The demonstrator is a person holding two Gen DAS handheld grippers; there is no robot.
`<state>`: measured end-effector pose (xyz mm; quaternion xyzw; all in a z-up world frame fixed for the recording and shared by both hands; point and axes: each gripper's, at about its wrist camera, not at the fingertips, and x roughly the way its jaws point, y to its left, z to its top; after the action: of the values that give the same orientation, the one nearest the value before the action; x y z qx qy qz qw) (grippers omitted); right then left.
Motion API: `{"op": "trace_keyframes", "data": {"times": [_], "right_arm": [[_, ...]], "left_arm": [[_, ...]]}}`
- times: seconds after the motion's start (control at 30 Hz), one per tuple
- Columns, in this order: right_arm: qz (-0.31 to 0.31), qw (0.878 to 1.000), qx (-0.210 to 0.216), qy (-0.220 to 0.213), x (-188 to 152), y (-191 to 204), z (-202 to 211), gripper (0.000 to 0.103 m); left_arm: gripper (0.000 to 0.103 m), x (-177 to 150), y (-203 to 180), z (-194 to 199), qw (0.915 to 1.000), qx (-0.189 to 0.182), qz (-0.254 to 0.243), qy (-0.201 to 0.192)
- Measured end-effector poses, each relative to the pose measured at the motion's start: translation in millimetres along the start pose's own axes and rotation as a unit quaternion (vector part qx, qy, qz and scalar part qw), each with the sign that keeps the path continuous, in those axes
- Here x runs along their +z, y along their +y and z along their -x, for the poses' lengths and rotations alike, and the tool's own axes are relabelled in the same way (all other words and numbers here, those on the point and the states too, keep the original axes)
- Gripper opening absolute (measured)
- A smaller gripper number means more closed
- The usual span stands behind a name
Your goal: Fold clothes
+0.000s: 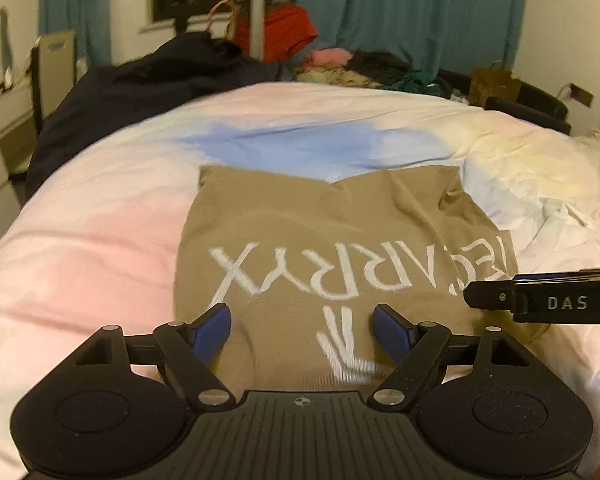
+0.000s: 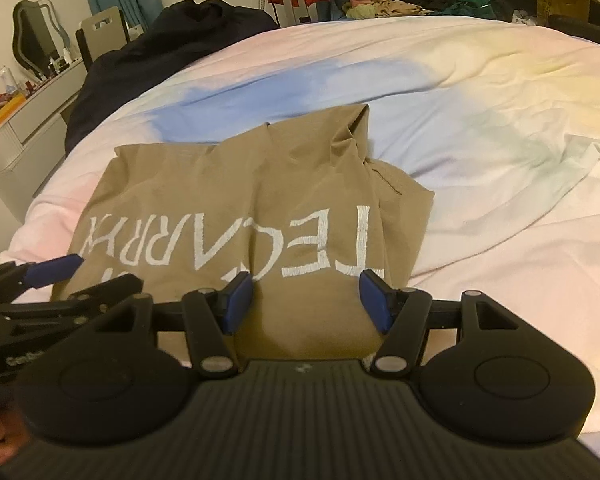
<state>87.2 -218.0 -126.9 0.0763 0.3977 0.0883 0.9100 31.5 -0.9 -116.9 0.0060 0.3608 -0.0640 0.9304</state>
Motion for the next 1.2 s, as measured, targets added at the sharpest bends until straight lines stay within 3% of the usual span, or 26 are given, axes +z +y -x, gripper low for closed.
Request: {"op": "trace_keyframes", "data": {"times": [0.1,0.2,0.3,0.43,0.5,0.67,0.87,0.93,1.03,1.1,1.17,1.2], "right_arm": [[-0.004,1.000,0.001,0.000,0,-2,1,0.062],[-0.004,1.000,-0.002,0.001,0,-2,2,0.062],[-0.006,1.000,-0.003,0.003,1,-1,2,0.062],[-0.002,1.000,-0.009,0.002,1,2,3,0.062],[-0.001,1.000,-0.010,0.002,1,1,2,0.062],[-0.005,1.000,-0.010,0.002,1,1,2,0.062],[-0.012,1.000,-0.012,0.001,2,-1,2,0.062],[-0.017,1.000,-0.011,0.000,2,-2,2,0.062],[-0.022,1.000,-0.009,0.002,2,-4,2,0.062],[-0.021,1.000,-0.010,0.002,2,-3,2,0.062],[-0.021,1.000,-0.011,0.003,2,-3,2,0.062],[-0.021,1.000,-0.011,0.003,2,-4,2,0.062]], "left_arm": [[0.078,-1,10,18,0.9995,-0.001,0.032,0.006],[0.078,-7,23,38,0.9952,-0.049,0.084,0.013],[0.079,-18,34,43,0.9855,-0.105,0.129,0.036],[0.078,-25,48,22,0.9749,-0.112,0.176,0.077],[0.077,-24,57,6,0.9633,-0.126,0.222,0.085],[0.077,-25,75,-9,0.9365,-0.160,0.305,0.068],[0.072,-24,81,15,0.9202,-0.219,0.324,-0.020],[0.072,-23,83,14,0.9141,-0.228,0.334,-0.024],[0.065,-26,83,-6,0.9167,-0.196,0.346,0.043],[0.061,-33,84,-21,0.9109,-0.178,0.361,0.092],[0.060,-34,88,-23,0.9025,-0.181,0.380,0.091],[0.061,-31,88,-21,0.9025,-0.183,0.381,0.083]]}}
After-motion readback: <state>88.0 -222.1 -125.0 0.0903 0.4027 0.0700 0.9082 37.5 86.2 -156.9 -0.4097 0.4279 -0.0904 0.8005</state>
